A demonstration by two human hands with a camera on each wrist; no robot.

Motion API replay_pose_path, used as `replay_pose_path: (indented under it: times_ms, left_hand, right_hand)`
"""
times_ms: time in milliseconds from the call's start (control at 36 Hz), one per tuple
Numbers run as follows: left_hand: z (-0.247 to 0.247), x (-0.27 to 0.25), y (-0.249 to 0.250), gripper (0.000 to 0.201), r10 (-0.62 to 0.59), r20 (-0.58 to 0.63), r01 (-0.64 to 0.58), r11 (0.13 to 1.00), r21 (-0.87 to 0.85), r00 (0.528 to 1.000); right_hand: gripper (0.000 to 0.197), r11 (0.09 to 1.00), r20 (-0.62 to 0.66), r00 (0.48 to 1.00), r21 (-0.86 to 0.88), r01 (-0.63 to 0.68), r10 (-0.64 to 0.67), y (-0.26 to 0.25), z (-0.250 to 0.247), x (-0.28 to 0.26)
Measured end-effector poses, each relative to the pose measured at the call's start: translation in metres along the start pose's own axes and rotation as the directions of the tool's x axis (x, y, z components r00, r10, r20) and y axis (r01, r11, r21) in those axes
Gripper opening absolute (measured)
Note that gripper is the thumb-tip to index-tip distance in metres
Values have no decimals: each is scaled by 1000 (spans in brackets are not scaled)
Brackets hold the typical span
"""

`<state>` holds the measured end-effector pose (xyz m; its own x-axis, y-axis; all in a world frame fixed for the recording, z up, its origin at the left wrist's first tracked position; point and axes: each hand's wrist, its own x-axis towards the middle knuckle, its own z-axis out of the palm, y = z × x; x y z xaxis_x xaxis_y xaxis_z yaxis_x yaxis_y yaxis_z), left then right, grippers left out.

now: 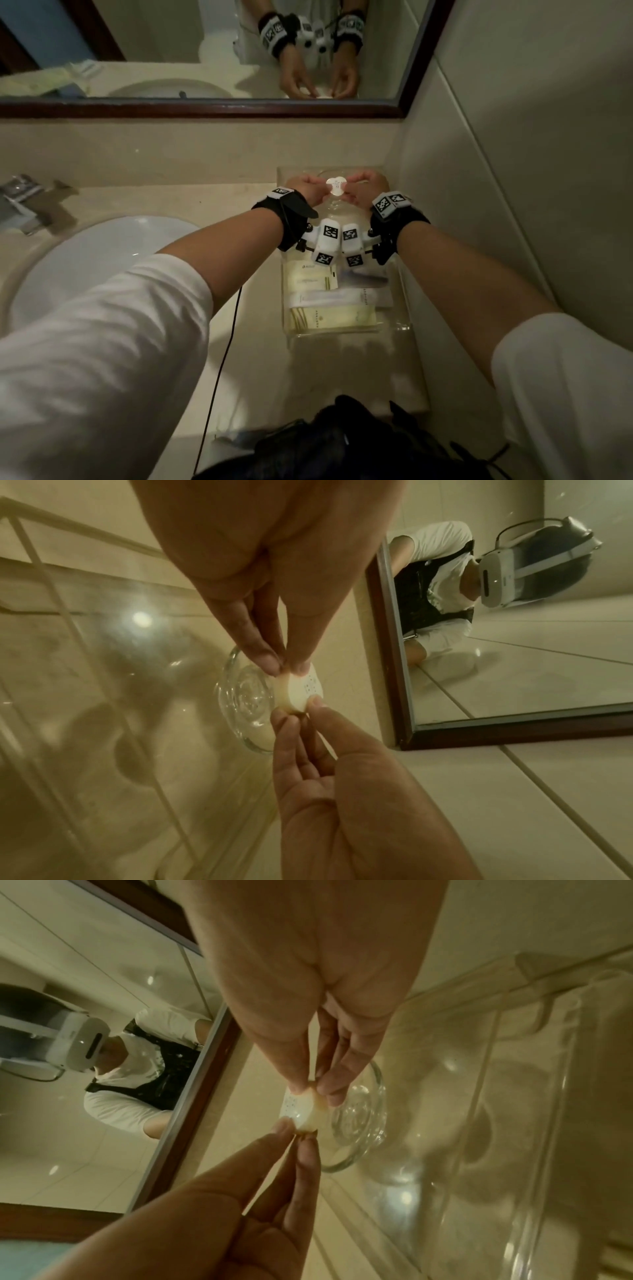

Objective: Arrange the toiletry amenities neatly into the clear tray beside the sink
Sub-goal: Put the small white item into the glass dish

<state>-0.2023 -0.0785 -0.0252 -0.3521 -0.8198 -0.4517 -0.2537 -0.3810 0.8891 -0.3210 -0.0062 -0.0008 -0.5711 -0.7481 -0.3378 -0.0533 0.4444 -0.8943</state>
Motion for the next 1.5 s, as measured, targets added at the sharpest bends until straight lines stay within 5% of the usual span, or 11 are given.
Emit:
replay_pose_path:
  times_ms: [250, 417, 750, 917, 1083, 1361, 1500]
  left_hand:
    - [9, 2, 1, 6, 26, 40, -27, 999, 33, 999]
    - [11, -1, 1, 19, 106, 78, -120, 970, 211, 991]
    - [9, -8, 5, 32, 134, 161, -202, 806, 556, 978]
    - [11, -10, 10, 32, 118, 174, -208, 660, 722, 978]
    - [14, -15, 12, 28, 134, 148, -200, 601, 774, 980]
    - [11, -18, 17, 29, 143, 130, -190, 576, 795, 981]
    - [9, -21, 18, 30, 149, 133, -195, 569, 799, 980]
  right_hand:
    - [19, 990, -10, 999, -137, -40, 39, 11, -3, 28]
    - [16, 940, 10, 999, -339, -35, 41, 12, -7, 31]
    - [36, 859, 160, 987, -507, 67, 18, 14, -5, 33]
    - [13, 797, 240, 970, -592, 121, 30, 37, 7, 72]
    - [13, 746, 284, 958, -648, 155, 47, 25, 5, 65]
    - [51, 793, 217, 974, -603, 87, 58, 15, 1, 46]
    - [52, 824, 215, 975, -562, 73, 60, 14, 2, 44]
